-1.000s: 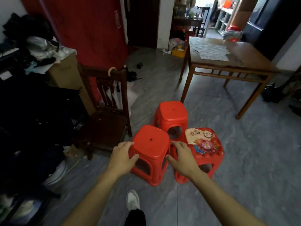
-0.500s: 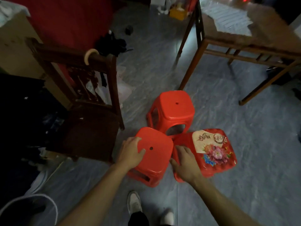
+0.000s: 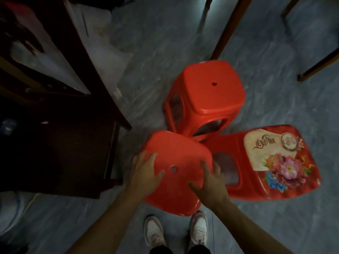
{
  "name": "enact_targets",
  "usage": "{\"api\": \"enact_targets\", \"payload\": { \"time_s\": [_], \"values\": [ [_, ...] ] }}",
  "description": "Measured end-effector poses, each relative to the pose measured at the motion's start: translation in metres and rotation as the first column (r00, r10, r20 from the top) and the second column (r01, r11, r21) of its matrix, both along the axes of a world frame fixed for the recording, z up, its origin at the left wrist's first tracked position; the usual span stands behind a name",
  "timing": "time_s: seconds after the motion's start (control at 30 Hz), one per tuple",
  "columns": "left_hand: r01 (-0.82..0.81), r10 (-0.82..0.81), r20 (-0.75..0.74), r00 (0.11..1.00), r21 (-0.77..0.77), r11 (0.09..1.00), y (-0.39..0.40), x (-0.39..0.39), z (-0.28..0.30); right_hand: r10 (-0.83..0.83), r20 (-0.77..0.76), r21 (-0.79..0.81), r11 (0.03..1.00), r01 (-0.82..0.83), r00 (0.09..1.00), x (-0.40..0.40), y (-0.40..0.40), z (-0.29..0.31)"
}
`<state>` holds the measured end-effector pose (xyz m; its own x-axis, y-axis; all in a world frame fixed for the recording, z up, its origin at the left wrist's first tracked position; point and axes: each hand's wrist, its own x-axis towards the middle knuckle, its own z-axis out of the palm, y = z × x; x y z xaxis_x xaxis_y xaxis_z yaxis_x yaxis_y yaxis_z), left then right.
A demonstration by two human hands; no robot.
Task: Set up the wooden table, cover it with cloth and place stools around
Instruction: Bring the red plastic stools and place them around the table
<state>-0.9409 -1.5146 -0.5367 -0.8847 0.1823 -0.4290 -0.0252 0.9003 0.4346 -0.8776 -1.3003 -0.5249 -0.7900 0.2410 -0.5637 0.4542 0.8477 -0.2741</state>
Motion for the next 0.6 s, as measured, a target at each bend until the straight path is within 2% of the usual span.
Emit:
{"api": "enact_targets", "payload": {
  "time_s": [0.1,0.2,0.6],
  "values": [
    [0.028,-0.025,0.039,0.999,-0.064,0.998,-0.001,-0.006,-0.047,-0.094,0.051,-0.084,0.992,0.098,0.994,0.002,0.001,-0.05],
    [0.061,-0.05,0.098,0.994,-0.116,0.991,-0.004,-0.007,-0.071,-0.055,0.107,-0.067,0.996,0.063,0.993,0.012,-0.001,-0.081],
    [-0.096,0.096,0.096,0.991,0.0,0.995,-0.004,-0.007,-0.068,-0.201,-0.04,-0.159,0.968,0.193,0.979,0.015,0.001,-0.087]
  ]
}}
